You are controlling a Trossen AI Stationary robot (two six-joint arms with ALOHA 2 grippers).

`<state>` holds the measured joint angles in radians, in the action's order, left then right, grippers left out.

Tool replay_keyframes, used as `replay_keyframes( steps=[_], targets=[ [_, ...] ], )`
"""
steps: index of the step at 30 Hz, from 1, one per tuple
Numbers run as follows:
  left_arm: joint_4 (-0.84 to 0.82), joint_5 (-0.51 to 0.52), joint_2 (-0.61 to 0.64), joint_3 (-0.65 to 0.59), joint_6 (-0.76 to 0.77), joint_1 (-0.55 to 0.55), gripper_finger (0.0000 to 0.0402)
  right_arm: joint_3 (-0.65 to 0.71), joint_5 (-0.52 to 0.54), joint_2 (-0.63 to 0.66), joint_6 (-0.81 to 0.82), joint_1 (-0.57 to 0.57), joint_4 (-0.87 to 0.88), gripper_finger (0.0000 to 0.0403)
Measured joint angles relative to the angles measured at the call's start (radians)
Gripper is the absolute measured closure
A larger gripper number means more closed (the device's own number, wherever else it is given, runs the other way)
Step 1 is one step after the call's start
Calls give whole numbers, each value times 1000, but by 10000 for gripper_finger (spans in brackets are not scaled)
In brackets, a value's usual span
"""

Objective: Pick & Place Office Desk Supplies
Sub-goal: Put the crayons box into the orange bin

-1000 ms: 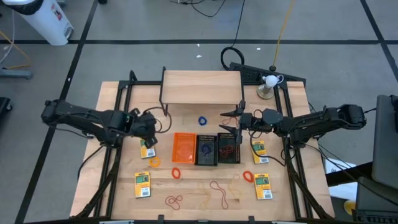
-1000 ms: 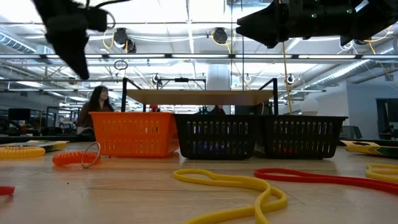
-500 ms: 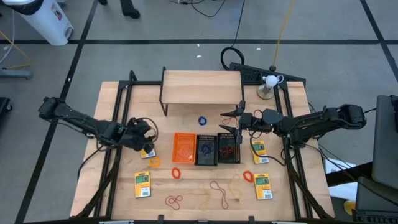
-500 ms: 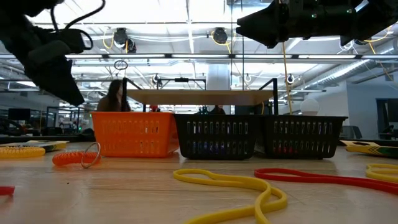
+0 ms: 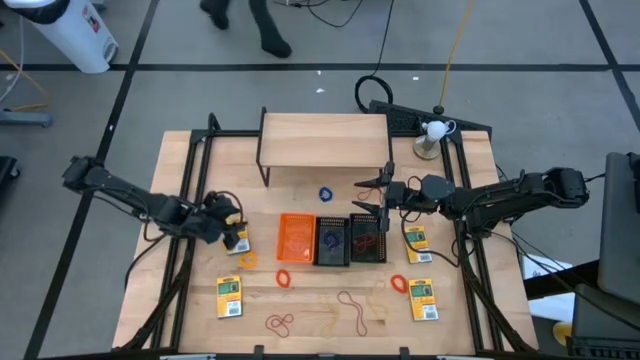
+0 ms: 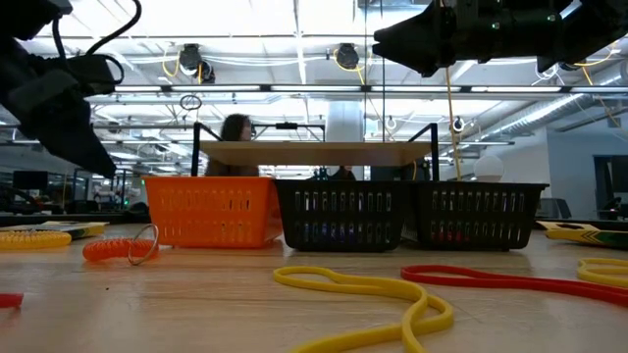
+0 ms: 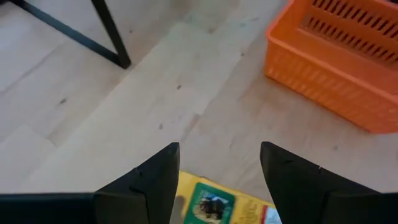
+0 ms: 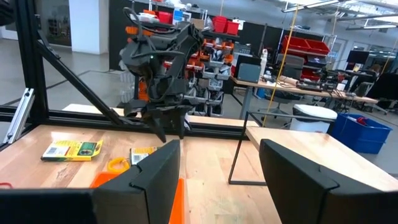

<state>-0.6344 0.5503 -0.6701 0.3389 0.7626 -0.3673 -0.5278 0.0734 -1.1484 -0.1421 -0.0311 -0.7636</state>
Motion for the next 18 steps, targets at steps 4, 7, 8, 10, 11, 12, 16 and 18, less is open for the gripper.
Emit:
replay_keyframes(
  steps=[4, 7, 8, 10, 11, 12, 16, 18],
  targets=[
    [-54, 0, 13, 0, -9, 45, 176, 0, 1, 0, -5, -2, 29, 193],
    [-52, -4, 13, 0, -22, 73, 176, 0, 0, -1, -7, -12, 60, 193],
    [-43, -4, 13, 0, -31, 79, 176, 0, 0, -5, -5, -15, 64, 193],
    [-39, 2, 12, 0, -45, 90, 176, 0, 0, -21, -6, -16, 62, 193],
    [-37, 7, 12, 0, -53, 96, 176, 0, -3, -30, -6, -15, 62, 193],
    [-30, 10, 13, 0, -59, 101, 176, 0, -22, -45, -6, -16, 44, 193],
    [-5, -6, 12, 0, -78, 119, 176, 0, -78, -120, 4, -23, -33, 193],
    [-13, -35, 11, 0, -74, 125, 176, -4, -77, -154, 6, -30, -46, 193]
  ],
)
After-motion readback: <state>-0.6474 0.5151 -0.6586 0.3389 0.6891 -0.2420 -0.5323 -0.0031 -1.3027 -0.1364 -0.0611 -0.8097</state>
